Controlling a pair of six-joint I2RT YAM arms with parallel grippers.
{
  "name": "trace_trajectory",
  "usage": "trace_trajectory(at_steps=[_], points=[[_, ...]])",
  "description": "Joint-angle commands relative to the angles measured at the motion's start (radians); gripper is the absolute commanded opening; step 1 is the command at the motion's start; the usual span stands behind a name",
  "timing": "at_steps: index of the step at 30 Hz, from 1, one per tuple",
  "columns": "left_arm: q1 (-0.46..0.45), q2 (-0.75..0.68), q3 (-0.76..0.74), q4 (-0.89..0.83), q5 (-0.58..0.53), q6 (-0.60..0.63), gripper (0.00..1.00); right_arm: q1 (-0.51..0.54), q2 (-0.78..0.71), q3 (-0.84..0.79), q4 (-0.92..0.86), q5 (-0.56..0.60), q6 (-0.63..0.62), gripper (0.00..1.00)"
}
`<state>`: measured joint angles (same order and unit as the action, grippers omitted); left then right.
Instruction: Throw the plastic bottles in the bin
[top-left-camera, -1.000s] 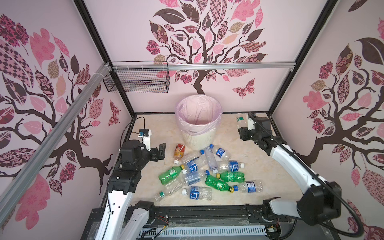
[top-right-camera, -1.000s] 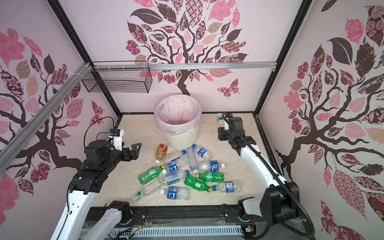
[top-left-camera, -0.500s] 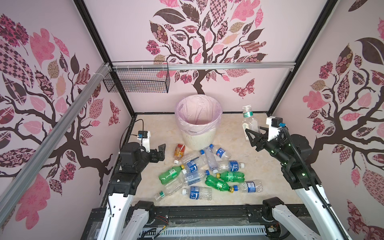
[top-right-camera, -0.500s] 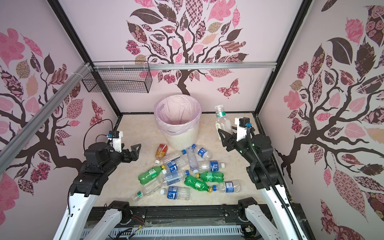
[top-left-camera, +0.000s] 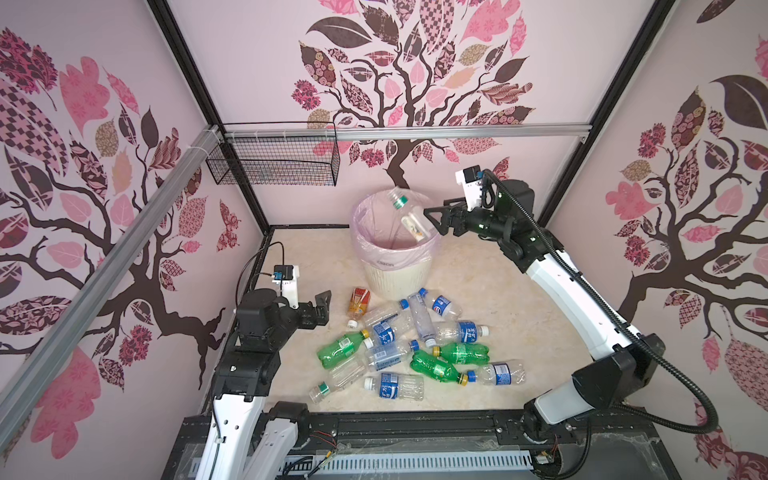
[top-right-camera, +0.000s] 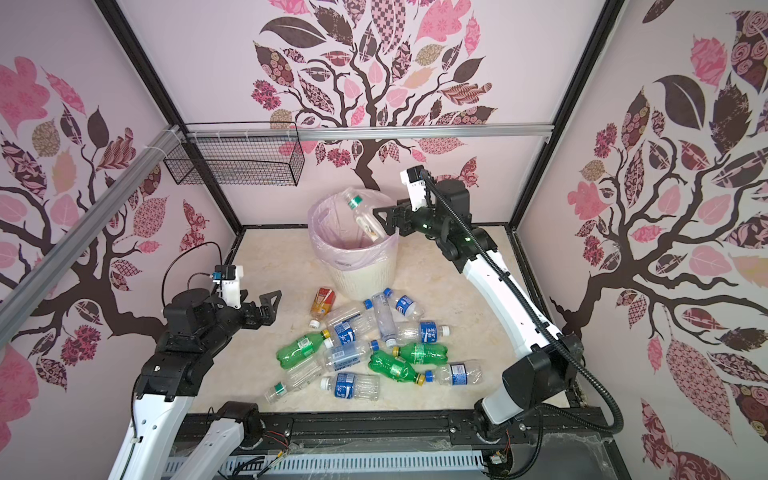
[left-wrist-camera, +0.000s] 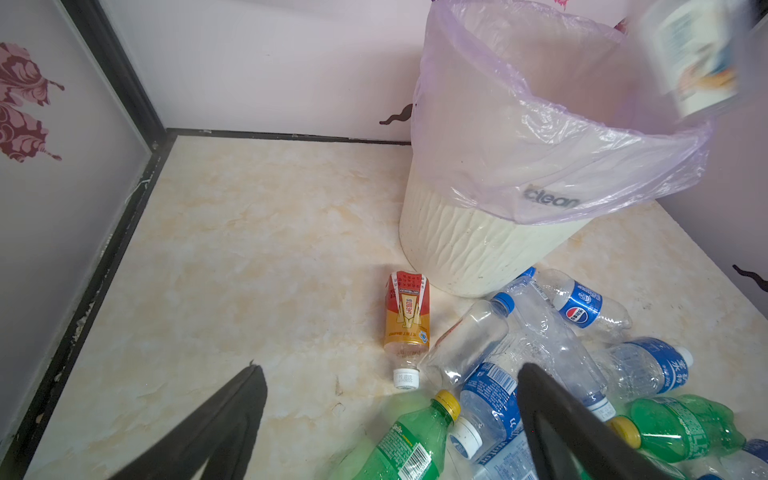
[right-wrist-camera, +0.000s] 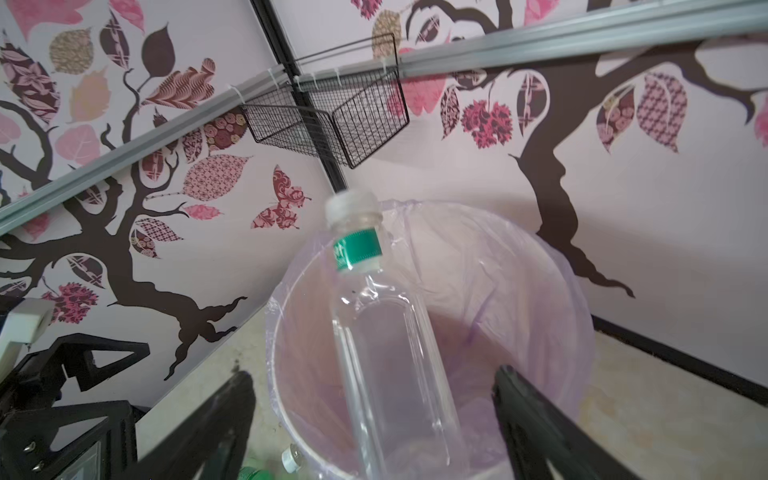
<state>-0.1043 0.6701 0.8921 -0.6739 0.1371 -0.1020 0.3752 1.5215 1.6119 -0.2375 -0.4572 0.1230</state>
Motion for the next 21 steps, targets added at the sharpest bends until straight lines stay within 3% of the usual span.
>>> trace_trajectory(at_steps=[1,7,13,21], points=[[0.006,0.027,0.017,-0.003,0.011,-0.005,0.98,-0.01,-0.134,-0.07,-0.039,0.05,-0.032,0.99],[0.006,0.089,0.028,0.026,0.048,-0.007,0.98,-0.028,-0.319,-0.205,-0.079,0.134,-0.033,1.0],[0.001,0.211,0.05,0.008,0.178,0.019,0.97,-0.043,-0.455,-0.329,-0.147,0.284,0.004,1.0],[-0.034,0.29,0.019,0.043,0.158,-0.015,0.95,-0.044,-0.606,-0.564,-0.154,0.37,0.055,1.0]])
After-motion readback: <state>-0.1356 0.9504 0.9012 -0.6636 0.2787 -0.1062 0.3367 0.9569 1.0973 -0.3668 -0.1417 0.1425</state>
